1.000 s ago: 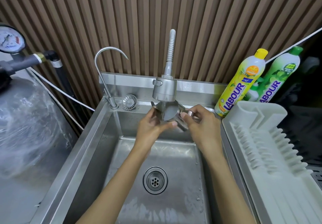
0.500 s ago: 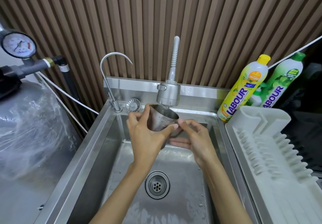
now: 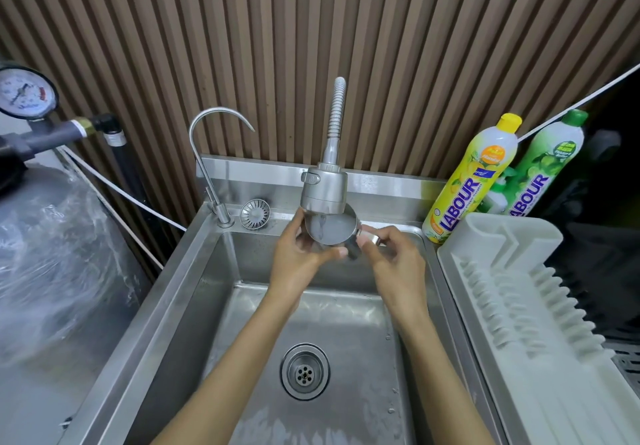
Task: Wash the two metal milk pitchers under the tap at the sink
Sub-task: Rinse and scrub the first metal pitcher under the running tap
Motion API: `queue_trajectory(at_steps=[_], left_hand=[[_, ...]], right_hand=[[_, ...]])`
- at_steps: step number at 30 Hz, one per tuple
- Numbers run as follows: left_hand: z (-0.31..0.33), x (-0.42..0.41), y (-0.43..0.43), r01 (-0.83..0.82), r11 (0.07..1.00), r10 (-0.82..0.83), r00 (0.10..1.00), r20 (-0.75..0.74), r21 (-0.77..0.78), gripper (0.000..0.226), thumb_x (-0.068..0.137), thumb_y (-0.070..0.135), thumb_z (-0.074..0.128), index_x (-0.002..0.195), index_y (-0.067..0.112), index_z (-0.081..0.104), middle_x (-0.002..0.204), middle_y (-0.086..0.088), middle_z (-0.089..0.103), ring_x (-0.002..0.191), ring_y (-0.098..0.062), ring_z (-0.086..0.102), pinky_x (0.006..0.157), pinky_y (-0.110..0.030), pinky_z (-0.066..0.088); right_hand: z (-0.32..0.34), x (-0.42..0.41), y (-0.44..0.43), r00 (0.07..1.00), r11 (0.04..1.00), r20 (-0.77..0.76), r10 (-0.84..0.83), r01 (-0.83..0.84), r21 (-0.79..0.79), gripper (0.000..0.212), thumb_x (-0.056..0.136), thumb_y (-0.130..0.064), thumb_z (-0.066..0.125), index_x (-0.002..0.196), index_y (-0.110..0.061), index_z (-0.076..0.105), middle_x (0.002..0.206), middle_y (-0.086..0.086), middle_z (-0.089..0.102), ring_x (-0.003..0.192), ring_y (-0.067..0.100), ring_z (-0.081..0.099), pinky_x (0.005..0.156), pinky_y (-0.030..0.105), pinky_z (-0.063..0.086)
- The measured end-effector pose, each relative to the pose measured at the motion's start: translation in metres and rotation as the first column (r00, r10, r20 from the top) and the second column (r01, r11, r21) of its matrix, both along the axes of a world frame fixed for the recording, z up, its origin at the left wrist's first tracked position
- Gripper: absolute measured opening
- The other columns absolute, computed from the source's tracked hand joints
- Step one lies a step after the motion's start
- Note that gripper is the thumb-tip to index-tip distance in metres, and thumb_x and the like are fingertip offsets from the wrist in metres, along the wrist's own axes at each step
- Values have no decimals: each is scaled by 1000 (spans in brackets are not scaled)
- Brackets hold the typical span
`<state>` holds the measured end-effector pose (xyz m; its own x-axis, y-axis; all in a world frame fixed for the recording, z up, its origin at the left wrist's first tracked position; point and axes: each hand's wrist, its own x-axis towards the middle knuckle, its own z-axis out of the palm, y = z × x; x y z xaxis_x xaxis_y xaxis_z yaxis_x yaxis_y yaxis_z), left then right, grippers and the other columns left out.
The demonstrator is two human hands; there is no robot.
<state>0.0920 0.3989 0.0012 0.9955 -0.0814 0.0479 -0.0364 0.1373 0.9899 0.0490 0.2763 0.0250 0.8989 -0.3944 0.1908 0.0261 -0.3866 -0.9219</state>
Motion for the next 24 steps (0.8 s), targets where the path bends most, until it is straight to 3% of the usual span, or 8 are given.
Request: queue_trajectory(at_steps=[3,5,8,10,13,16,20,24], left_hand=[[2,-2,2,-137,987,124,983,139,84,76,48,5,83,115,26,55,111,8,63,102,0,60,85,-10,43],[5,-8,8,-217,960,172,956,238,179,76,47,14,83,114,36,54,110,15,58,101,5,56,86,-13,43],[15,-15,15,-306,900,200,923,330,311,83,51,9,88,126,21,53,109,7,51,95,9,51,80,-2,38],[19,-17,18,-345,843,216,920,327,413,89,55,13,89,134,16,49,106,3,44,93,2,49,78,1,35],[15,-20,20,-368,761,258,927,271,535,91,53,37,89,133,15,51,102,1,42,104,-16,48,87,-16,35],[3,-24,21,-303,761,258,953,162,573,74,51,52,84,115,21,63,95,-1,48,92,-14,55,83,-17,42],[-11,-25,19,-97,913,120,992,-35,395,44,57,37,86,97,25,70,88,9,70,81,2,66,68,2,40],[-24,-18,10,40,986,-16,989,-150,161,53,57,16,88,106,22,68,93,6,75,94,-7,69,81,-17,49]], right_hand=[[-14,7,5,994,918,27,110,-112,380,24,88,-9,61,68,-14,50,80,-10,61,74,-8,55,78,10,42],[-22,10,11,986,839,40,161,-158,520,20,88,-8,60,71,-12,51,89,2,65,87,10,59,93,31,46],[-26,10,15,970,714,34,240,-200,672,16,91,-7,56,76,-8,51,86,8,64,90,25,61,96,38,50],[-26,9,15,960,706,-14,280,-196,681,12,91,-12,55,81,-6,53,88,11,66,86,28,66,88,36,55],[-23,7,15,957,798,-145,251,-120,590,17,90,-19,60,81,-5,57,87,13,68,71,28,67,69,33,60],[-19,3,10,965,910,-220,146,-44,412,20,87,-22,65,81,-3,60,85,16,69,65,28,67,58,32,60],[-16,-2,0,972,997,-236,11,6,74,23,82,-29,69,67,-15,58,72,8,66,75,32,67,67,45,59],[-8,-7,-2,979,983,-198,-59,22,-183,22,84,-30,66,72,-14,56,72,2,62,79,26,60,75,33,47]])
